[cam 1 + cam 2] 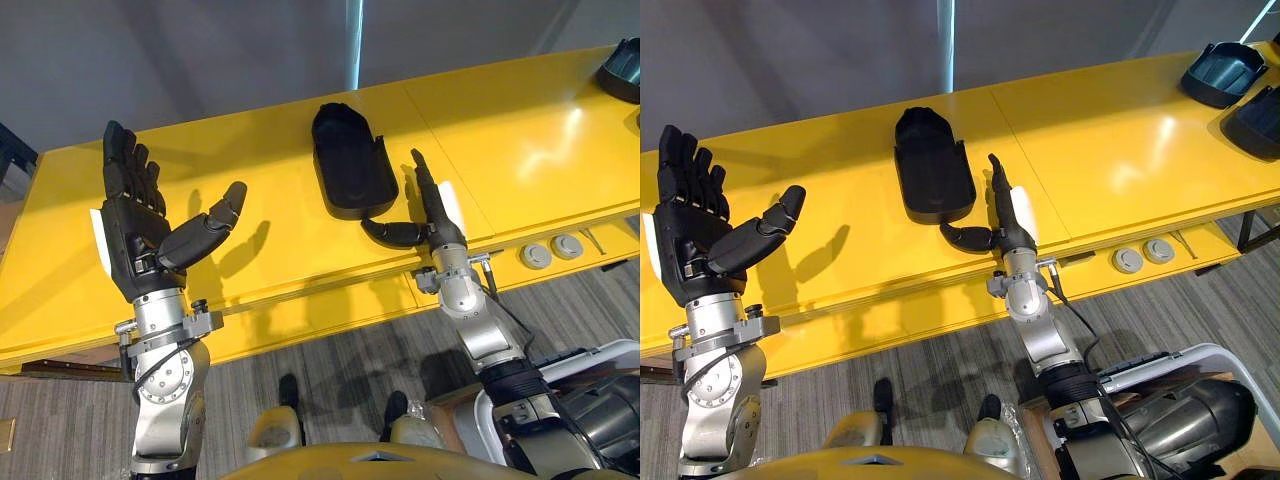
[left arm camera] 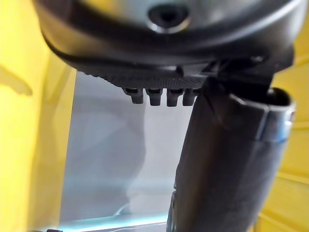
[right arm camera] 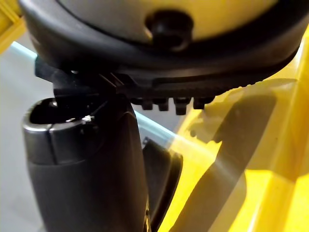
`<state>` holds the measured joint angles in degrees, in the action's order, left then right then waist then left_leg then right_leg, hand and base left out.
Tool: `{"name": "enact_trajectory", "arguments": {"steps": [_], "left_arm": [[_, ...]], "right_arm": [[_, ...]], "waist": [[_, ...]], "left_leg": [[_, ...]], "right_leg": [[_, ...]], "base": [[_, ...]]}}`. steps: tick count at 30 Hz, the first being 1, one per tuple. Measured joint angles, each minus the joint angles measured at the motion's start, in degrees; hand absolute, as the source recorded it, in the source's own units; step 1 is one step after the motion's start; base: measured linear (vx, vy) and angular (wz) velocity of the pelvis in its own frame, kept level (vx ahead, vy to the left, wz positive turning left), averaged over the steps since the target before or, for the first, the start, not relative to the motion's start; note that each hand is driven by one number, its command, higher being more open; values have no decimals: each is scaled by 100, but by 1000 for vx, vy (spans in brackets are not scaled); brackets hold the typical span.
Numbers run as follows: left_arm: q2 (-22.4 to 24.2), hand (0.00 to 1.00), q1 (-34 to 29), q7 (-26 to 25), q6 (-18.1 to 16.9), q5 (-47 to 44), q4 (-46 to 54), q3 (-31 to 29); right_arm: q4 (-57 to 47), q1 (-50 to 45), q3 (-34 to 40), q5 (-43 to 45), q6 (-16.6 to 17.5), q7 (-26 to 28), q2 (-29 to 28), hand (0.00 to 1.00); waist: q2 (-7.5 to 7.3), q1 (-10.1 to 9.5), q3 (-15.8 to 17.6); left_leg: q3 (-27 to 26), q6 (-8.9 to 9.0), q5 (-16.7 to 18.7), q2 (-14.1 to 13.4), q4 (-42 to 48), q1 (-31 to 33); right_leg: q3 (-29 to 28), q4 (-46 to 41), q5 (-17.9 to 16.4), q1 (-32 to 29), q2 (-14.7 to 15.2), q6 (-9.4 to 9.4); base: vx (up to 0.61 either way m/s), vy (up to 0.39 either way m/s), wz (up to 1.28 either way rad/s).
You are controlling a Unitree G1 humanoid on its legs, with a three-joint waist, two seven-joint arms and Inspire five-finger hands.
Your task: Walk over and take three plastic housings, then place them on the shelf
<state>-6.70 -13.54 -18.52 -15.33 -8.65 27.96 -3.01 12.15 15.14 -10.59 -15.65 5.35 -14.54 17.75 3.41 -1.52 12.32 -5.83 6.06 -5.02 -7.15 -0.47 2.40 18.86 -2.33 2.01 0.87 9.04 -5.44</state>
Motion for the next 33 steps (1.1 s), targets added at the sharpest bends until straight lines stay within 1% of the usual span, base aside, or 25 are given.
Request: {"name": "enact_trajectory", "arguments": {"steps": [4, 7, 13, 17, 23, 26, 29, 30, 31, 33], "left_arm": [[3, 100, 0, 38, 0, -23, 0, -9], [4, 100, 0, 47, 0, -23, 0, -14], [4, 100, -4, 99, 0, -27, 0, -19], [4, 100, -7, 149, 1, -60, -1, -20], [4, 100, -7, 177, 1, -204, -1, -24], [3, 100, -6, 218, 1, -206, -1, -25], [3, 100, -8, 259, 1, -247, -7, -27], [2, 100, -8, 261, 1, -247, -14, -27], [2, 100, -8, 262, 0, -247, -15, -28], [3, 100, -14, 291, 1, -246, -22, -26]], "right_arm": [[167, 163, 0, -208, -9, -17, -3, 100], [180, 179, 0, -208, -103, -79, -3, 100], [472, 433, -4, -209, -130, -172, -4, 100], [618, 555, -3, -213, -164, -255, -4, 100], [851, 730, -3, -212, -169, -451, -3, 100], [983, 907, 7, -211, -166, -468, 5, 100], [983, 982, 24, -211, -165, -478, 12, 100], [982, 983, 31, -211, -154, -478, 12, 100], [980, 982, 33, -211, -144, -478, 12, 100], [843, 863, 64, -212, -107, -478, 12, 100]], "waist": [[-14, 3, 9], [-30, -15, 18], [-46, -18, 29], [-51, -67, 34], [-51, -136, 46], [-50, -131, 91], [-62, -138, 147], [-62, -138, 147], [-62, -135, 147], [-62, -132, 147]], "left_leg": [[21, 10, -67, -6, -90, -43], [46, 12, -128, -12, -185, -88], [116, 36, -205, -12, -277, -88], [128, 29, -228, -12, -286, -84], [160, 43, -240, -10, -308, -73], [189, 52, -290, -8, -386, -77], [207, 48, -303, -8, -400, -74], [206, 5, -335, -4, -416, -76], [205, 7, -335, -3, -425, -77], [188, 5, -333, -5, -426, -79]], "right_leg": [[42, -14, -2, 8, -5, 4], [75, -40, -12, 12, -11, 15], [142, -47, -14, 13, -19, 17], [152, -49, -24, 13, -19, 31], [185, -51, -35, 13, -18, 47], [215, -52, -36, 2, -19, 45], [231, -51, -36, 3, -19, 46], [231, -48, -35, 1, -17, 45], [231, -44, -35, -2, -18, 45], [220, -31, -30, -5, -20, 38]], "base": [[-18, -10, 2], [-17, -16, 5], [-27, -14, 6], [-6, -3, 1], [-2, -2, 1], [-17, -15, 5], [-8, -11, 3], [0, 0, 0], [0, 0, 0], [0, 0, 0]]}}
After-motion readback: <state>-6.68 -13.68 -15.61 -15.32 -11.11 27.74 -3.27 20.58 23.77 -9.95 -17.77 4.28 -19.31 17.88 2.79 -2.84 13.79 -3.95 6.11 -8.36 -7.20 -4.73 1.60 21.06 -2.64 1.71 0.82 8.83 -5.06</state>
